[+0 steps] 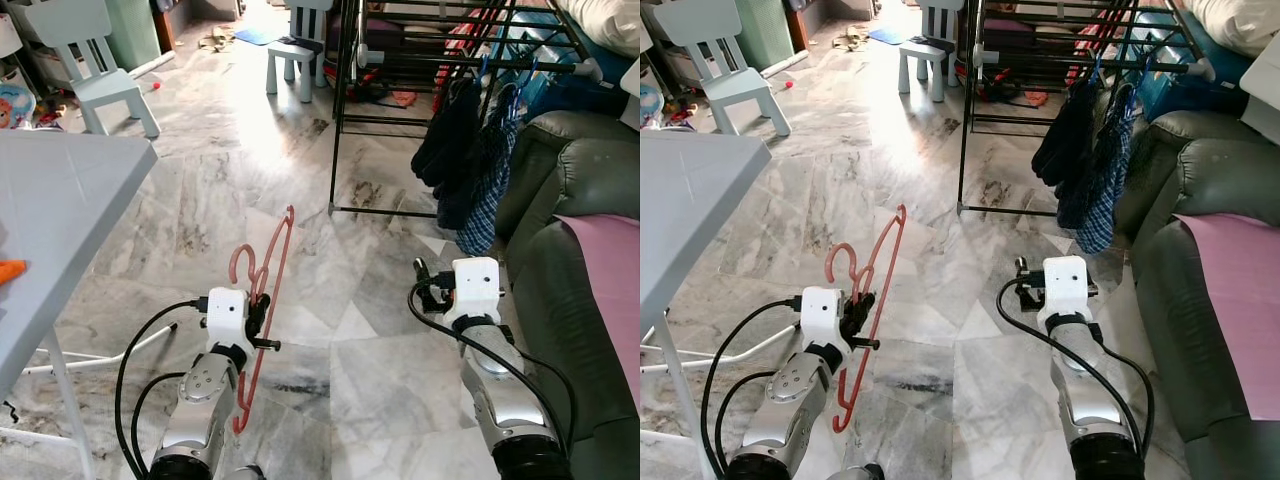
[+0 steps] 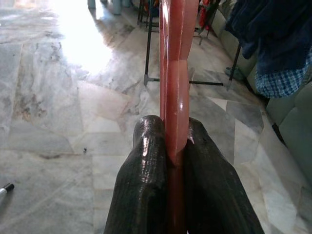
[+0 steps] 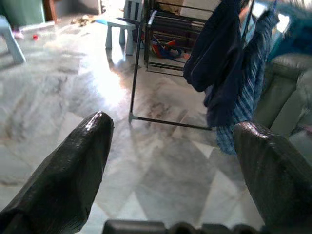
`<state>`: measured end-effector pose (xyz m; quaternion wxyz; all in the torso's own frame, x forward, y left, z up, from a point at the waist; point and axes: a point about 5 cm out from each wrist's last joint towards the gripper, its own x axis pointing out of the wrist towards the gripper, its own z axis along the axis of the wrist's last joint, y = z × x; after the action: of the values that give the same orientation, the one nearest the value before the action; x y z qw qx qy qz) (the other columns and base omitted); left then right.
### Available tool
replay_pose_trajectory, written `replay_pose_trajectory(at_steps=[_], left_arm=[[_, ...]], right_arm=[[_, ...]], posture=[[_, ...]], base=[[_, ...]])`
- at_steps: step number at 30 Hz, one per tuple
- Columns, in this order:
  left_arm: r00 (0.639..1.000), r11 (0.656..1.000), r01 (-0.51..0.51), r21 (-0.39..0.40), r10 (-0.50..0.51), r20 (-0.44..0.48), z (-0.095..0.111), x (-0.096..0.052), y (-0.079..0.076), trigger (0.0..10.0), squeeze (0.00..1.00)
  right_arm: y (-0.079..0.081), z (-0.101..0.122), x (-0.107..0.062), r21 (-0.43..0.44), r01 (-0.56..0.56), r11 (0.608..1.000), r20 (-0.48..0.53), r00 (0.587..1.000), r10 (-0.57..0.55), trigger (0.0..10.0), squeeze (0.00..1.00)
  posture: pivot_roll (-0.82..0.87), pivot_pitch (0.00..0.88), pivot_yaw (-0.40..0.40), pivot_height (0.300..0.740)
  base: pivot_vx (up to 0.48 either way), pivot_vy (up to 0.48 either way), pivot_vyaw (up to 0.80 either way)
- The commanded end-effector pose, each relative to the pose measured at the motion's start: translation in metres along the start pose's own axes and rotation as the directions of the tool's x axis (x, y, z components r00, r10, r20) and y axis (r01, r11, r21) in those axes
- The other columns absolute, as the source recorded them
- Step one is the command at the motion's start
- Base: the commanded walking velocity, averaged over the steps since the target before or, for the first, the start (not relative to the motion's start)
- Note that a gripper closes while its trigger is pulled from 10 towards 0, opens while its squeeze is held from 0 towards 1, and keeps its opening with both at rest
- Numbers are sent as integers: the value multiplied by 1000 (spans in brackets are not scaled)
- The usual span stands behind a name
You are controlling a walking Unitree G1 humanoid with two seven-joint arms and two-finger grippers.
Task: Hang hanger
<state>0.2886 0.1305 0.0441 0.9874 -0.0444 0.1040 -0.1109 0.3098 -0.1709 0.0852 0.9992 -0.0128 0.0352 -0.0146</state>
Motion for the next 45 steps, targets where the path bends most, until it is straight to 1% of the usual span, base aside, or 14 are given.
replay_pose_trajectory(at_steps=[1,7,8,9,10,19,26,30,31,32,33,34,35,45], left_arm=[[1000,1000,0,4,-1,18,4,2,0,10000,0],[996,994,91,55,-92,5,7,4,-11,10000,0],[992,988,121,93,-122,9,9,4,-13,10000,0],[990,983,139,119,-142,12,11,4,-14,10000,0],[987,978,157,139,-160,10,13,5,-14,10000,0],[970,936,236,262,-245,0,29,13,-12,10000,0],[913,809,406,425,-382,-143,21,13,-21,10000,0],[875,717,477,508,-441,-200,20,14,-26,10000,0],[876,716,475,513,-438,-201,21,15,-27,10000,0],[876,712,474,517,-439,-199,21,16,-28,10000,0],[874,709,476,520,-447,-192,22,16,-30,10000,0],[872,708,479,519,-453,-187,23,17,-32,10000,0],[866,704,488,516,-466,-183,24,17,-36,10000,0],[815,656,558,507,-547,-190,23,13,-49,10000,0]], right_arm=[[0,-1,3,47,2,999,-21,1000,-1,10000,1000],[6,-4,2,25,-38,999,-39,998,39,10000,1000],[6,-4,1,-3,-45,999,-36,998,45,0,910],[5,-4,0,-17,-50,999,-32,998,50,0,694],[3,-5,-1,-16,-49,999,-32,998,48,0,0],[-9,-9,-3,-20,-9,1000,-57,998,8,0,0],[-12,-8,-3,-109,-107,988,-71,992,99,0,0],[-37,-6,1,-172,-99,980,-107,991,82,0,0],[-38,-5,1,-174,-98,980,-106,991,81,4863,0],[-39,-5,1,-188,-100,977,-107,991,81,4863,0],[-38,-5,1,-199,-111,974,-112,990,90,10000,0],[-37,-5,1,-187,-115,976,-106,990,96,10000,0],[-34,-5,-1,-178,-119,977,-99,990,103,10000,1000],[-1,-11,-11,-150,-265,952,-96,963,253,10000,1000]], posture=[[6,76,-24,740],[12,85,-22,740],[12,86,-22,740],[12,86,-22,740],[11,87,-21,740],[4,89,-11,740],[2,95,-1,740],[-3,95,3,740],[-3,96,4,740],[-3,97,5,740],[-3,96,5,740],[-3,96,5,740],[-3,98,6,740],[1,103,4,740]], base=[[0,0,0],[0,0,0],[0,0,0],[0,0,0],[0,0,0],[0,0,0],[0,0,0],[0,0,0],[0,0,0],[0,0,0],[0,0,0],[0,0,0],[0,0,0],[0,0,0]])
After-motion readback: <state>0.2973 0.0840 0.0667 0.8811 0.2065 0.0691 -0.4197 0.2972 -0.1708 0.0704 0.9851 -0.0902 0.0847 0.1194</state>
